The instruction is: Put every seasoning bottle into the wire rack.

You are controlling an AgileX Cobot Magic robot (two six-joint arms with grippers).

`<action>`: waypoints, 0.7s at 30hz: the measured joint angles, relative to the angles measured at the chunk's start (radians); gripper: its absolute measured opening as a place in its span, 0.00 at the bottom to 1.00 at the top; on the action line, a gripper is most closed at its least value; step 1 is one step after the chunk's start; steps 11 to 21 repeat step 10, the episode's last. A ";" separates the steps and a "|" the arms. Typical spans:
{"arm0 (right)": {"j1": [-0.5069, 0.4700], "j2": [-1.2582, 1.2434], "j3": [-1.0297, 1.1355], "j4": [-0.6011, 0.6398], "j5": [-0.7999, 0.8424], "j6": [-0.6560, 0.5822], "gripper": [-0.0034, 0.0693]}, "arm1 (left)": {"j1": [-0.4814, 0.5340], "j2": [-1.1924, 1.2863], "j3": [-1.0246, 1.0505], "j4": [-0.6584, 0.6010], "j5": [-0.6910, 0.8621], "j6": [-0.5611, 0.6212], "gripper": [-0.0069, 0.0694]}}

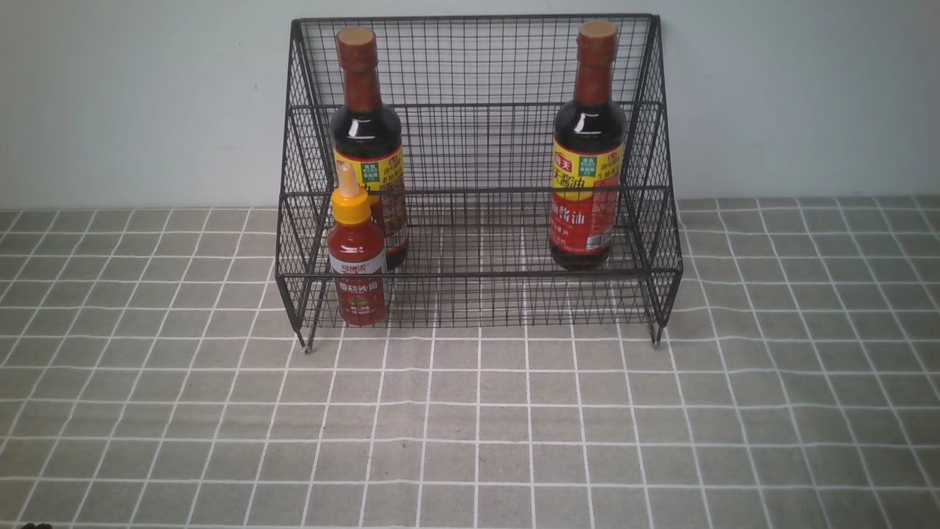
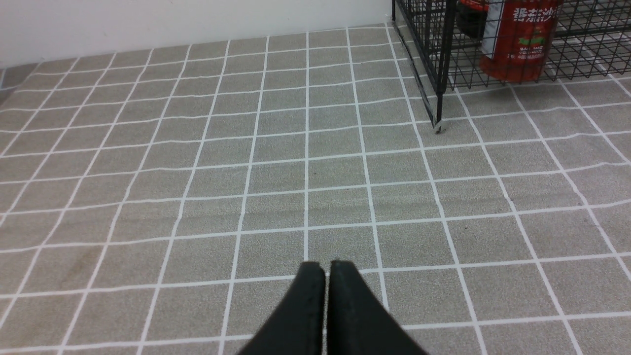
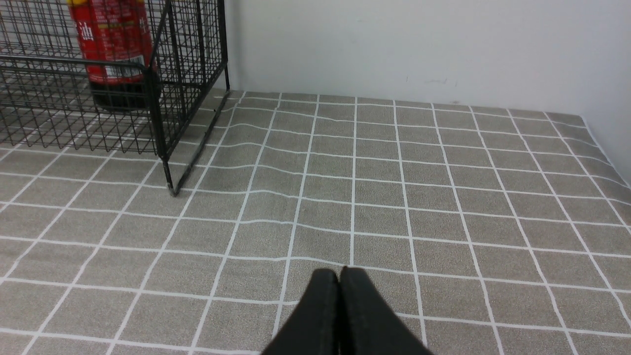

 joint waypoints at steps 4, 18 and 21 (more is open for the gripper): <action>0.000 0.000 0.000 0.000 0.000 0.000 0.03 | 0.000 0.000 0.000 0.000 0.000 0.000 0.08; 0.000 0.000 0.000 0.000 0.000 -0.015 0.03 | 0.000 0.000 0.000 0.000 0.000 0.000 0.08; 0.000 0.000 0.000 0.000 0.000 -0.015 0.03 | 0.000 0.000 0.000 0.000 0.000 0.000 0.08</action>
